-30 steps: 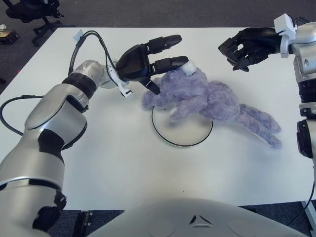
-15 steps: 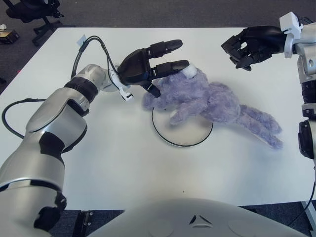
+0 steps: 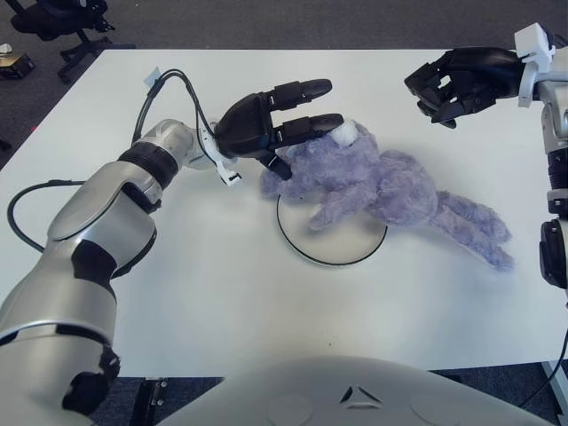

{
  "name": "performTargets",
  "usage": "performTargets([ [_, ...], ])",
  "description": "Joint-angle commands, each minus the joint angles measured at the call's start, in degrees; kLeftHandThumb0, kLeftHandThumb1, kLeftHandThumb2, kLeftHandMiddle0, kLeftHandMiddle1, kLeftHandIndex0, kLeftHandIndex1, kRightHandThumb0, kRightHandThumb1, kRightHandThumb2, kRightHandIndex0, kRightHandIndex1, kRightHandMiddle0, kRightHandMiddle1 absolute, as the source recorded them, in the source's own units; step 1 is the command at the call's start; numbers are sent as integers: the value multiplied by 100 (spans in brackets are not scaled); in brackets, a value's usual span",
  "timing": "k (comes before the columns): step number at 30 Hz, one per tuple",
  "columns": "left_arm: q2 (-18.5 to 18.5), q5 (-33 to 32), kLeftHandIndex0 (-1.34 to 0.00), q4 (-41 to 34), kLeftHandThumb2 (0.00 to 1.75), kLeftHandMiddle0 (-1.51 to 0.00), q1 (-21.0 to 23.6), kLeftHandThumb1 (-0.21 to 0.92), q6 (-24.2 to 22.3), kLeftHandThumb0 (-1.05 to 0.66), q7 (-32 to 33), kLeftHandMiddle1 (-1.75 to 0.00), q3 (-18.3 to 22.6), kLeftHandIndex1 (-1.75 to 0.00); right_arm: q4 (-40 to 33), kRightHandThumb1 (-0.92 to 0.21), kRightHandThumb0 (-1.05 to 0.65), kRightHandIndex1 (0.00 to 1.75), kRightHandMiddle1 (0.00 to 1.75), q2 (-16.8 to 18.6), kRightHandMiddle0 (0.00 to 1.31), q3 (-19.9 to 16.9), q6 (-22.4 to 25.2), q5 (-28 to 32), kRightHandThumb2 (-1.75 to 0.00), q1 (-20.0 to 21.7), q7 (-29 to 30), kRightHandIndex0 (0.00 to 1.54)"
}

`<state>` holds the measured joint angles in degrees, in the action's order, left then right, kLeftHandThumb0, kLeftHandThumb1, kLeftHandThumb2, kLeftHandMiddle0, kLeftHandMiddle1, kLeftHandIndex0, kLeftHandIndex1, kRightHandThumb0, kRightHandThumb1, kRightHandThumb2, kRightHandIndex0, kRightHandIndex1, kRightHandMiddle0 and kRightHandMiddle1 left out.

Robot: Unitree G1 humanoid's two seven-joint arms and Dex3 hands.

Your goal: Put the doll into the plate.

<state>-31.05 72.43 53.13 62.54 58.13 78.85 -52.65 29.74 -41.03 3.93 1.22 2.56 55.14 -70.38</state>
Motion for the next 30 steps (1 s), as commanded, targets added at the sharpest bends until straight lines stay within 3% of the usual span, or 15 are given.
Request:
performTargets([
  [1, 26, 87, -43, -68, 11, -42, -56, 92, 31, -51, 79, -3, -30, -5, 110, -80, -21, 175, 175, -12, 90, -79, -158, 140, 0, -34, -72, 97],
  [10, 125, 805, -44, 91, 10, -43, 137, 92, -658, -46, 1066, -3, -472, -5, 238, -80, -21, 175, 175, -19, 90, -84, -321, 246, 0, -52, -86, 97],
  [13, 214, 1027, -44, 146, 10, -43, 134, 92, -1304, -45, 1341, -3, -494, -4, 228, -80, -21, 175, 175, -30, 91, -92, -348, 252, 0, -80, -77, 97],
  [16, 223, 1087, -44, 49, 11, -43, 73, 92, -1662, -46, 1365, -2, -425, -4, 198, -80, -21, 175, 175, -45, 91, -91, -361, 249, 0, -105, -66, 97],
  [30, 245, 1040, -43, -77, 13, -43, -14, 92, -1977, -49, 1365, -1, -395, -3, 88, -81, -21, 175, 175, -98, 91, -44, -337, 162, 0, -147, -8, 98],
])
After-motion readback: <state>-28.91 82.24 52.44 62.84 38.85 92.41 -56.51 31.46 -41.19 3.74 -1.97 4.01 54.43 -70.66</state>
